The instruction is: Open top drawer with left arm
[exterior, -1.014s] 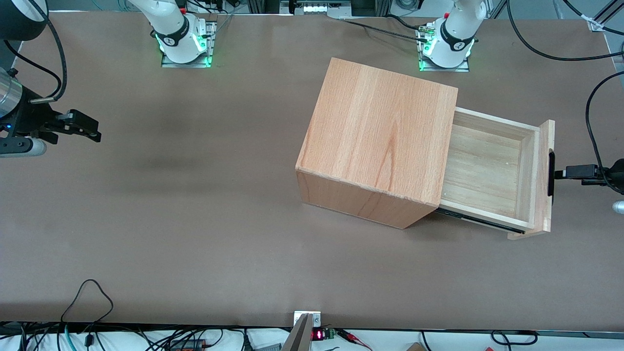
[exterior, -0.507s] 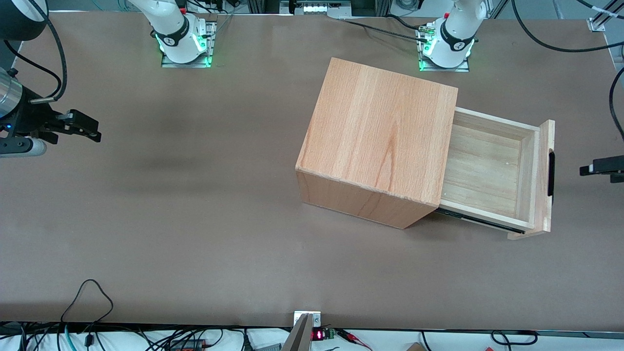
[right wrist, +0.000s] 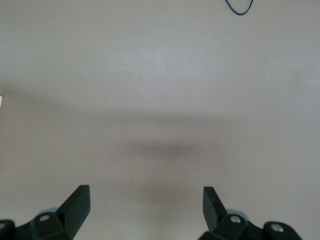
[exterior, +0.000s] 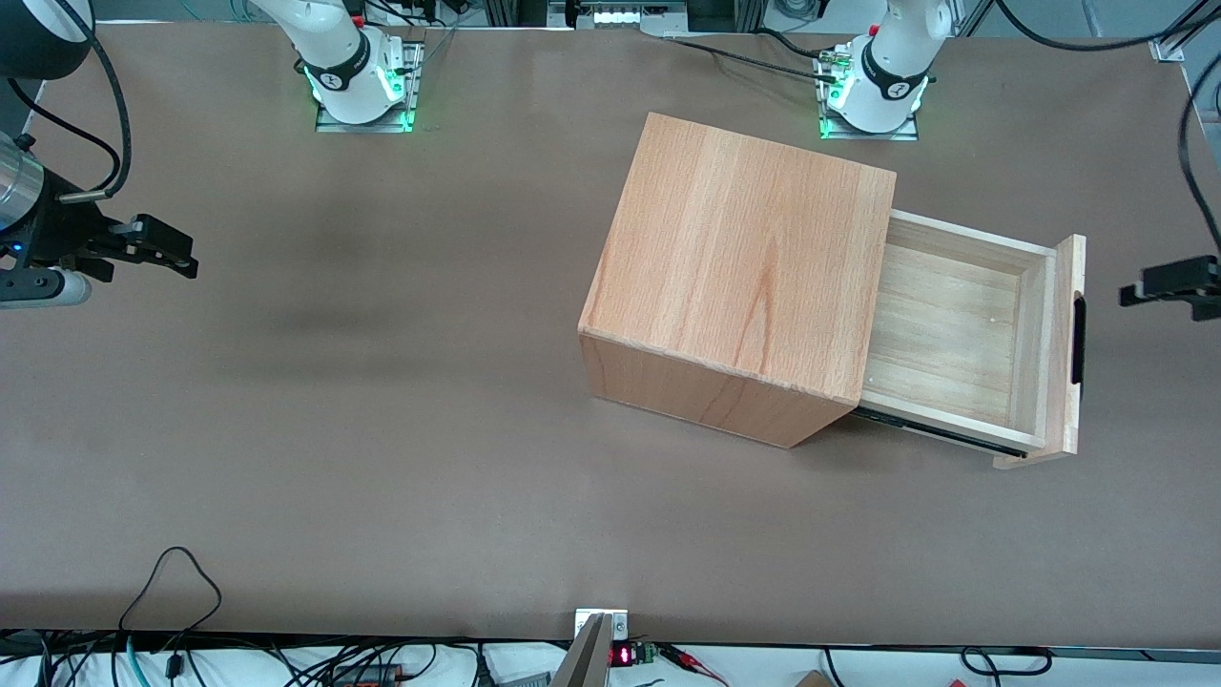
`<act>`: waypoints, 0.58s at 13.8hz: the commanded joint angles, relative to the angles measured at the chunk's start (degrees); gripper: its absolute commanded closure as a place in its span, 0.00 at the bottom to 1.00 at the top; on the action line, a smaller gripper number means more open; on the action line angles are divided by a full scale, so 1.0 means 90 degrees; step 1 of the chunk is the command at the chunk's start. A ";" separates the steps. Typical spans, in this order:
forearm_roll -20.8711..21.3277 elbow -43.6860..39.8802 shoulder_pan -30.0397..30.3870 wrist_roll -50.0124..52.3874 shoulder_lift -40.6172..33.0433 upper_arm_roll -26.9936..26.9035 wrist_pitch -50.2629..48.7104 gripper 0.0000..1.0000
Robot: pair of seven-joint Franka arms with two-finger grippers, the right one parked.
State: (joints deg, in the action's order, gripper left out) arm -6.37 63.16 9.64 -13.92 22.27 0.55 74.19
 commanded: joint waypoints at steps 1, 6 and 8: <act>0.0355 0.0033 -0.0601 0.0792 -0.0277 -0.0012 -0.0497 0.00; 0.0307 0.0072 -0.0876 0.1068 -0.0560 0.0008 -0.0684 0.00; 0.0307 0.0159 -0.0896 0.1350 -0.0735 -0.0002 -0.0646 0.00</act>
State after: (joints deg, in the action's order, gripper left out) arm -4.63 63.17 1.98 -3.90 18.08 0.72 68.70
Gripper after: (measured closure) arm 0.000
